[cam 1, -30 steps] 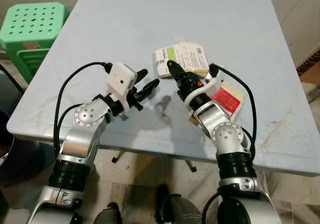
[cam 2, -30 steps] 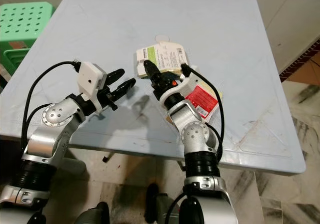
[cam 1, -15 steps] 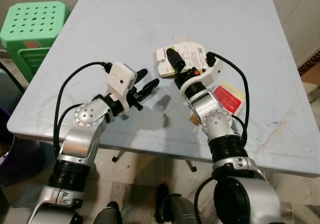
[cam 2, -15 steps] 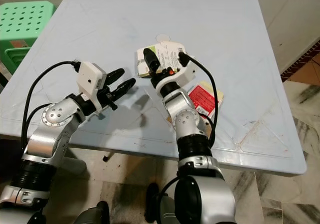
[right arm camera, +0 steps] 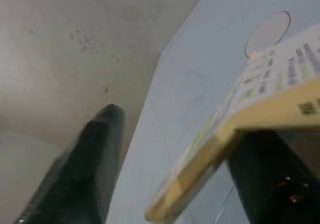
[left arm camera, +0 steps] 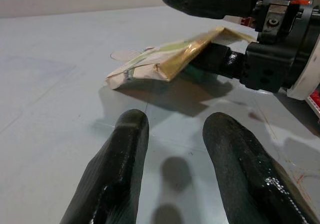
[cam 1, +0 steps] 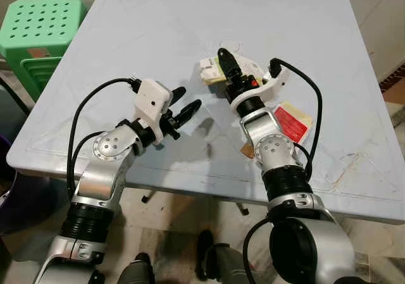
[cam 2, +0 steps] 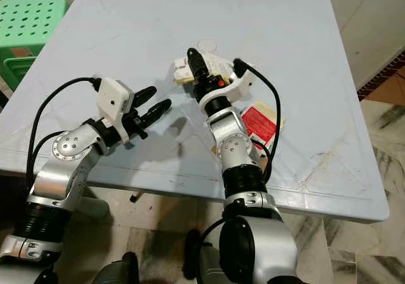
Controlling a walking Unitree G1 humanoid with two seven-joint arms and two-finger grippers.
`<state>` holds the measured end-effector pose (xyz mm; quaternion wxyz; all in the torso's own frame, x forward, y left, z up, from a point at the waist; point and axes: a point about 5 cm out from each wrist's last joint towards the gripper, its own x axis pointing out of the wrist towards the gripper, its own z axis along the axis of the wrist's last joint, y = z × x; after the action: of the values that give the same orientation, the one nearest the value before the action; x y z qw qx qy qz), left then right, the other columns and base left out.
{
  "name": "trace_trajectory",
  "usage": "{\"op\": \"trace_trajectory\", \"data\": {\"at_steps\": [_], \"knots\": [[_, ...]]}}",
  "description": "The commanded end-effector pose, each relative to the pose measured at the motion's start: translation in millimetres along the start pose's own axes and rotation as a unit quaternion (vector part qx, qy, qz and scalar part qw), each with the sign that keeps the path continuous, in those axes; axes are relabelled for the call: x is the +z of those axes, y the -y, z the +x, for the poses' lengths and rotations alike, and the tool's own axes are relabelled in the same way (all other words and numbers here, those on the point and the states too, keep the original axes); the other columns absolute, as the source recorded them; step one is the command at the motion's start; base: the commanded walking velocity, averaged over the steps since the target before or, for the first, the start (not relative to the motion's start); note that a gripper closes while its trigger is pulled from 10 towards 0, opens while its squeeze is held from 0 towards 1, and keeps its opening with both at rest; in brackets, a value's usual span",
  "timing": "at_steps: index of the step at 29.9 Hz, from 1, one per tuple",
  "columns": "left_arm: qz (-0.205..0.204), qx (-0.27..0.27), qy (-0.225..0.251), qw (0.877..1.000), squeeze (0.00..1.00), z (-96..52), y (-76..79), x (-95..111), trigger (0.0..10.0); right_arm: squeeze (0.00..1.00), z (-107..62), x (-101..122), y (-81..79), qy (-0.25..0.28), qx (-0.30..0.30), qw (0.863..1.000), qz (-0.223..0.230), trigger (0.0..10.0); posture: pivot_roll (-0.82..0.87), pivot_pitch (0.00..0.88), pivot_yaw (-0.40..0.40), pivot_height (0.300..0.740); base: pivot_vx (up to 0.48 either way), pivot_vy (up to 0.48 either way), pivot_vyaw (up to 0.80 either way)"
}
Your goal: Picking trash to rubbish bin
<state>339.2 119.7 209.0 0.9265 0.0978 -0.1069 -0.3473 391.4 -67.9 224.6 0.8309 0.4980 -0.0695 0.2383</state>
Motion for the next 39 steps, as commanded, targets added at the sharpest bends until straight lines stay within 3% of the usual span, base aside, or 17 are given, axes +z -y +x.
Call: {"op": "trace_trajectory", "data": {"at_steps": [1,31,39], "knots": [[0.002,-0.004,0.004,1.000,0.00,0.6,2.0,2.2,10.0,0.00,-6.0,-6.5,6.5,0.003,-0.007,1.000,0.016,0.0,0.04,0.335,-0.106,0.740,0.000,0.000,0.00],[0.002,-0.011,0.004,1.000,0.00,0.9,4.1,2.5,10.0,0.00,-7.4,-10.8,10.0,0.004,-0.012,0.999,0.034,0.0,0.04,0.337,-0.101,0.740,0.000,0.000,0.00],[0.001,-0.013,0.011,1.000,0.00,2.2,3.3,7.3,10.0,0.00,-11.2,-5.6,13.3,0.007,-0.003,1.000,0.002,0.0,0.05,0.329,-0.099,0.740,0.000,0.000,0.00]]}}
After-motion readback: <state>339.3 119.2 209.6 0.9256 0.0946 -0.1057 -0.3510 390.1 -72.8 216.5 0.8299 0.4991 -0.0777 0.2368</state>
